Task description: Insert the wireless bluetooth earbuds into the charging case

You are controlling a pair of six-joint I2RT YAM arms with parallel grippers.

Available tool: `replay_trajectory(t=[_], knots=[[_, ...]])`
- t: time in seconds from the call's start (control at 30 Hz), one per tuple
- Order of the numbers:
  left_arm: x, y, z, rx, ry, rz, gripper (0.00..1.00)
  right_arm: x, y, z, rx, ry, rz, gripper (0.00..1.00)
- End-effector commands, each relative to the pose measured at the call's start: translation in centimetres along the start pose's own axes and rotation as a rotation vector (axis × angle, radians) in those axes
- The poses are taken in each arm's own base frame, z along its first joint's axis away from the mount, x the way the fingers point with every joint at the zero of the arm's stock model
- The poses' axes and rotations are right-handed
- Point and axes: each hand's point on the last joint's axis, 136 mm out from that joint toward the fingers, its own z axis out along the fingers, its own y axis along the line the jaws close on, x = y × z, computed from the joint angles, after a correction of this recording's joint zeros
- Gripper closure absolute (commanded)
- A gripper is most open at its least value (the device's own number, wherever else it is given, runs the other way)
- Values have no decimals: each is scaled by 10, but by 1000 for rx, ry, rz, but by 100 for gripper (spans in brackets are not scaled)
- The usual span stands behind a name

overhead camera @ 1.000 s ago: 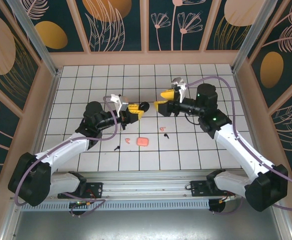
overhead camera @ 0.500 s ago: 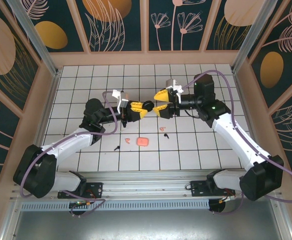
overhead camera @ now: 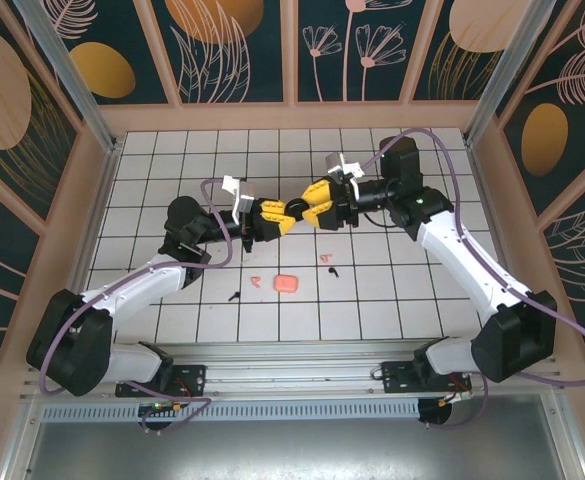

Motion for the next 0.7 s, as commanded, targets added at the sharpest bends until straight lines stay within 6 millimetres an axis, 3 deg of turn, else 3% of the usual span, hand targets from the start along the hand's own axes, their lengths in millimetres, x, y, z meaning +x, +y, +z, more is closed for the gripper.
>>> replay_trajectory(t=[0.0,0.27,0.37,0.5,0.67], knots=[[-19,-10,0,32,-36,53,85,-10,7,-1,-55,-14,-21,66],[-22,-8,0,17,-42,55,83,-9,8,-1,-53,-4,-15,76],[-20,-3,1,-2,-27,66,72,-6,8,-2,-33,12,-15,78],[-8,7,-1,-74,61,142,46,3,2,-6,38,67,-7,79],[17,19,-12,-165,251,265,44,18,-8,-12,147,160,-9,79]])
